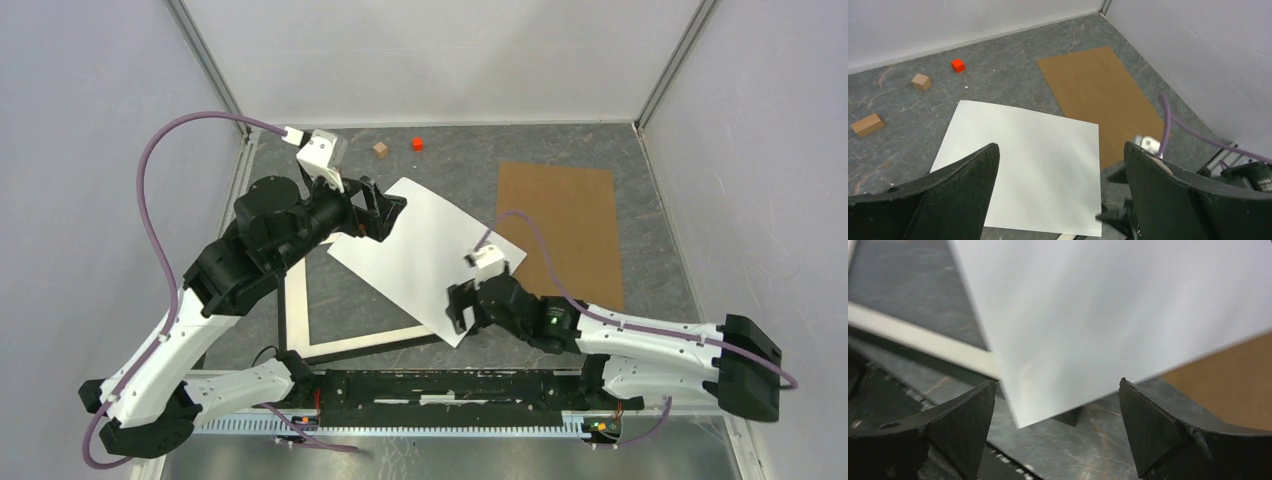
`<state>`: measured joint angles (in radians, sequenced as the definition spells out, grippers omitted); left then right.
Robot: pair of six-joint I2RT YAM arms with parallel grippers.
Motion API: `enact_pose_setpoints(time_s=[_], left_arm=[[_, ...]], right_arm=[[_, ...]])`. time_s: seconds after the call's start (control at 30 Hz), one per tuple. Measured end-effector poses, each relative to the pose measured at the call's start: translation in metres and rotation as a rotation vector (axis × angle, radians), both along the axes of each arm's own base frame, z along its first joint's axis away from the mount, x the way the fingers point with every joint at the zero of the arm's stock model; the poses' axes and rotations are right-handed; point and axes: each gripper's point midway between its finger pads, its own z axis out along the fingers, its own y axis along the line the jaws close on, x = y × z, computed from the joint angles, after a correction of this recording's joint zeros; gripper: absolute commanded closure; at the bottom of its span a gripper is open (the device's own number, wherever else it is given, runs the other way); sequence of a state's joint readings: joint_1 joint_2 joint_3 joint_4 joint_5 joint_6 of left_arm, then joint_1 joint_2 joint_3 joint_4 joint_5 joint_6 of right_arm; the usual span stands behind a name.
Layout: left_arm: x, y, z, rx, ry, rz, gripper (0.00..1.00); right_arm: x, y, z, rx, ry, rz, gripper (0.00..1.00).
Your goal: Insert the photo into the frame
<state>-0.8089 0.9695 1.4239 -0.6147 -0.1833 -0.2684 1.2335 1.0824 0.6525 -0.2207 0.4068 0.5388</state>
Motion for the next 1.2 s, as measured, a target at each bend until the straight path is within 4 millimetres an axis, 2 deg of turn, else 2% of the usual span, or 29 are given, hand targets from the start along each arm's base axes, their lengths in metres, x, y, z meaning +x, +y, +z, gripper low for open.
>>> enact_pose_setpoints(time_s=[0.07,0.17,0.27,0.4,0.5,0.7,0.8,0.9,1.0,1.2], left_arm=[[0.001,0.002,-0.009,0.017,-0.006,0.005,0.00],[0.005,0.003,-0.029,0.050,0.002,0.020,0.00],[0.009,0.003,-0.049,0.087,0.010,0.032,0.00],[0.014,0.002,-0.070,0.131,0.021,0.037,0.00],[0.016,0.001,-0.078,0.150,0.019,0.033,0.00],[0.018,-0.001,-0.089,0.164,0.021,0.030,0.00],[0.018,-0.001,-0.091,0.162,0.020,0.028,0.00],[0.017,-0.001,-0.090,0.154,0.013,0.026,0.00],[0.017,-0.002,-0.088,0.147,0.006,0.025,0.00],[0.017,-0.002,-0.088,0.143,0.003,0.023,0.00]], right_arm=[[0.015,-0.026,-0.026,0.033,0.078,-0.125,0.02],[0.012,-0.066,-0.070,0.081,0.199,-0.262,0.02],[0.008,-0.086,-0.090,0.170,0.260,-0.353,0.02],[0.017,-0.078,-0.084,0.408,0.293,-0.407,0.02],[0.018,-0.068,-0.080,0.538,0.329,-0.414,0.03],[0.023,-0.053,-0.073,0.704,0.416,-0.451,0.06],[0.029,-0.045,-0.061,0.802,0.439,-0.462,0.08],[0.039,-0.037,-0.039,0.929,0.437,-0.455,0.09],[0.045,-0.031,-0.026,1.021,0.451,-0.454,0.16],[0.048,-0.027,-0.023,1.060,0.470,-0.449,0.13]])
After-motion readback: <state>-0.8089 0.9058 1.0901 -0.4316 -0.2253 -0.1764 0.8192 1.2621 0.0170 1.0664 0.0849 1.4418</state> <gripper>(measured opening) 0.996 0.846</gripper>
